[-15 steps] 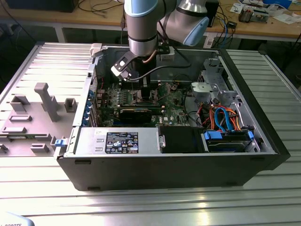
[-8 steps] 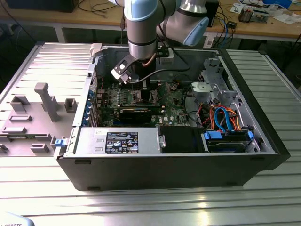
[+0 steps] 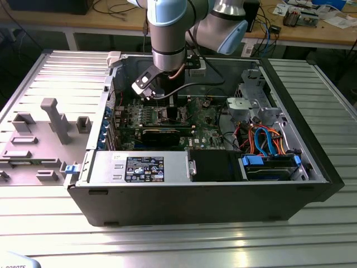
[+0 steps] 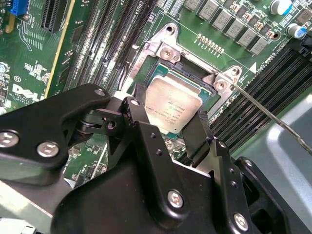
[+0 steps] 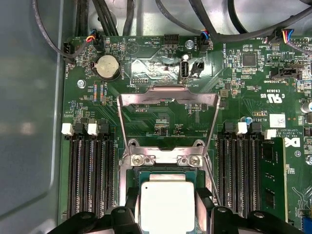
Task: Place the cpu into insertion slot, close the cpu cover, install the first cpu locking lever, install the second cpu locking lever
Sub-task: 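Place the cpu into insertion slot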
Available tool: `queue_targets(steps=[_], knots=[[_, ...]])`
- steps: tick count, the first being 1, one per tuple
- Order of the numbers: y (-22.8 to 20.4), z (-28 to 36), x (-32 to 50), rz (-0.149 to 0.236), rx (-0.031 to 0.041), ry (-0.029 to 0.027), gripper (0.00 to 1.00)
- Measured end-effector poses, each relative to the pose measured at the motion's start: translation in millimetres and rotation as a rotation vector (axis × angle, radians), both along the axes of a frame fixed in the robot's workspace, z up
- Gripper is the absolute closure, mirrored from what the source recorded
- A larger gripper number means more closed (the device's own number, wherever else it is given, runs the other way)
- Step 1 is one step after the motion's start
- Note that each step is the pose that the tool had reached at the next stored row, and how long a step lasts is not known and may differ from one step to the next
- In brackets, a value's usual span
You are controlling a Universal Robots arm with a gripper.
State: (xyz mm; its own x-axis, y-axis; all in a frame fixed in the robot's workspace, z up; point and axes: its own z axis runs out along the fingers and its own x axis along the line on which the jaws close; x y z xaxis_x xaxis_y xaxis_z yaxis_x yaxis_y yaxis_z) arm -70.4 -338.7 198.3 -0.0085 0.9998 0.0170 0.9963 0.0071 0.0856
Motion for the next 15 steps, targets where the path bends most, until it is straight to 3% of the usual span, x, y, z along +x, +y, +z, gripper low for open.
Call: queue_targets(steps=[3, 5, 9, 15], knots=[[0.0, -0.1, 0.0, 0.000, 0.0003, -0.0001, 0.45], [0.0, -0.1, 0.0, 0.000, 0.0001, -0.0001, 0.32], [0.4, 0.0, -0.1, -0.001, -0.0001, 0.0001, 0.32], [4.6, -2.7, 0.0, 0.000, 0.0032, 0.0001, 0.32]])
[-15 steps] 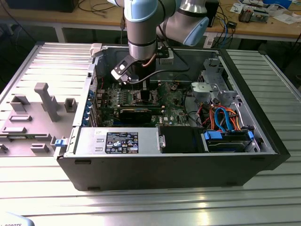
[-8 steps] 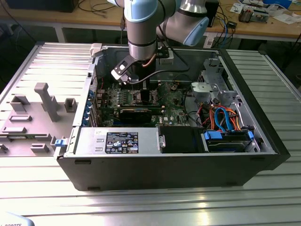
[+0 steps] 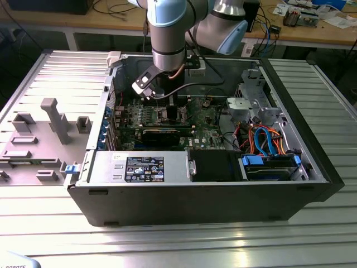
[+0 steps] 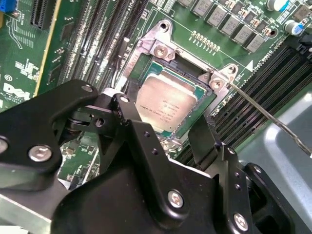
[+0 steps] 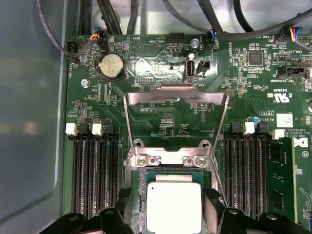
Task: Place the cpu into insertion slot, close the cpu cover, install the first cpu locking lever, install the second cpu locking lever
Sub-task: 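Place the cpu into insertion slot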
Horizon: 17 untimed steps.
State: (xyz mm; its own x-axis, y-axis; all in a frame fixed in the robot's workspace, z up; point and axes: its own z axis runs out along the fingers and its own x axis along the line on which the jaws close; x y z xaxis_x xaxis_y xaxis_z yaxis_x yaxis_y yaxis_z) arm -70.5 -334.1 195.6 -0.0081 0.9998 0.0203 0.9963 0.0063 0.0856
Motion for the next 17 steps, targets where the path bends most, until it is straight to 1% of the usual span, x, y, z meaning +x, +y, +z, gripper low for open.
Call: queue_targets(steps=[1, 2, 3, 4, 6, 7, 8, 9, 11, 12, 13, 14, 17], knots=[[1.0, -0.4, 0.0, 0.000, 0.0005, 0.0001, 0.32], [3.0, 0.3, 0.1, 0.000, 0.0008, 0.0001, 0.25], [2.9, 19.5, 0.2, -0.001, 0.0007, 0.0021, 0.25], [2.9, 20.7, 0.5, -0.002, 0.0006, 0.0027, 0.25], [2.9, 20.7, 0.4, -0.002, 0.0004, 0.0027, 0.25], [2.9, 20.7, 0.4, -0.002, 0.0005, 0.0027, 0.27], [2.9, 20.7, 0.5, -0.002, 0.0003, 0.0028, 0.33], [2.9, 20.7, 0.4, -0.002, 0.0003, 0.0027, 0.33], [2.9, 20.7, 0.4, -0.002, 0.0003, 0.0027, 0.45], [2.9, 20.7, 0.4, -0.002, 0.0003, 0.0028, 0.45], [2.9, 20.7, 0.4, -0.002, 0.0003, 0.0027, 0.52], [2.9, 20.7, 0.4, -0.002, 0.0003, 0.0028, 0.52], [2.9, 20.8, 0.4, -0.002, 0.0003, 0.0027, 0.70]])
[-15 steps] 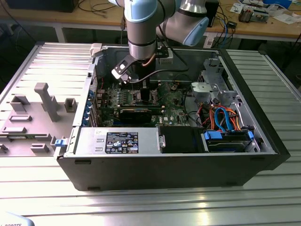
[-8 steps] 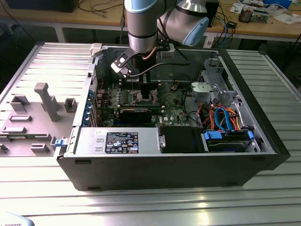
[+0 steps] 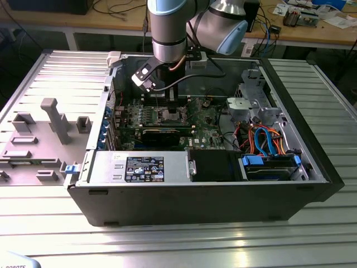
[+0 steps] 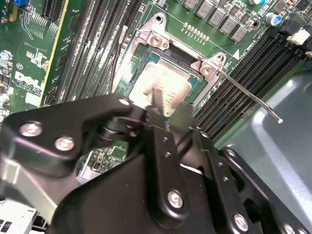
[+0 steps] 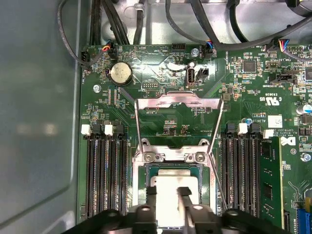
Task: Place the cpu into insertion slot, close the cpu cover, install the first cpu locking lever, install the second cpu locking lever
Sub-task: 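Place the cpu into insertion slot, then close the cpu cover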
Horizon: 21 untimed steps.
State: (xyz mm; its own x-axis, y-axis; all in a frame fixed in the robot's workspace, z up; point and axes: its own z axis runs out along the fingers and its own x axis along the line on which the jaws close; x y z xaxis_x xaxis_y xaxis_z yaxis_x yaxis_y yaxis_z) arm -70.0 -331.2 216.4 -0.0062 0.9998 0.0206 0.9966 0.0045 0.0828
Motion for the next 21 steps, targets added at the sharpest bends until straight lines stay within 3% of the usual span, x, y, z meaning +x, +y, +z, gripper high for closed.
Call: queue_targets(steps=[3, 21], knots=[[0.0, 0.0, 0.0, 0.000, 0.0000, 0.0000, 0.88], [0.0, 0.4, 0.0, 0.000, 0.0000, 0.0000, 0.89]])
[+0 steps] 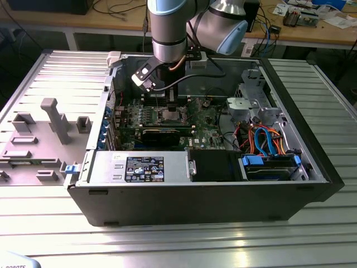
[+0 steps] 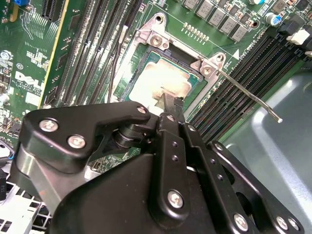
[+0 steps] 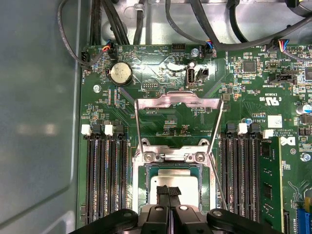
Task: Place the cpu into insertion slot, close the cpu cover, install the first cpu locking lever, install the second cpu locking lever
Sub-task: 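Close the cpu cover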
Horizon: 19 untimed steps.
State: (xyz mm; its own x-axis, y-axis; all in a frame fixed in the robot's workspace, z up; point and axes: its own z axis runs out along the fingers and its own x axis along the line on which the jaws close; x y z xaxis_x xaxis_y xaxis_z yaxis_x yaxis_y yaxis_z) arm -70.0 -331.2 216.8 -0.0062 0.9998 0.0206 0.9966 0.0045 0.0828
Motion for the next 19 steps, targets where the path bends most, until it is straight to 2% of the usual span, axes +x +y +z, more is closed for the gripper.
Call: queue_targets(steps=[1, 2, 3, 4, 6, 9, 11, 19], knots=[[0.0, 0.1, 0.1, 0.000, -0.0002, 0.0038, 0.89], [0.0, 0.1, 0.8, 0.000, -0.0002, 0.0204, 0.89], [0.0, 0.4, 1.9, 0.000, -0.0002, 0.0394, 0.89], [0.0, 2.7, 1.9, 0.000, -0.0001, 0.0441, 0.89], [0.0, 17.2, 1.9, 0.000, -0.0001, 0.0465, 0.89], [0.0, 17.7, 1.9, 0.000, 0.0002, 0.0464, 0.89], [0.0, 22.3, 1.9, 0.000, 0.0000, 0.0466, 0.89], [0.0, 24.0, 1.9, 0.000, -0.0002, 0.0466, 0.89]])
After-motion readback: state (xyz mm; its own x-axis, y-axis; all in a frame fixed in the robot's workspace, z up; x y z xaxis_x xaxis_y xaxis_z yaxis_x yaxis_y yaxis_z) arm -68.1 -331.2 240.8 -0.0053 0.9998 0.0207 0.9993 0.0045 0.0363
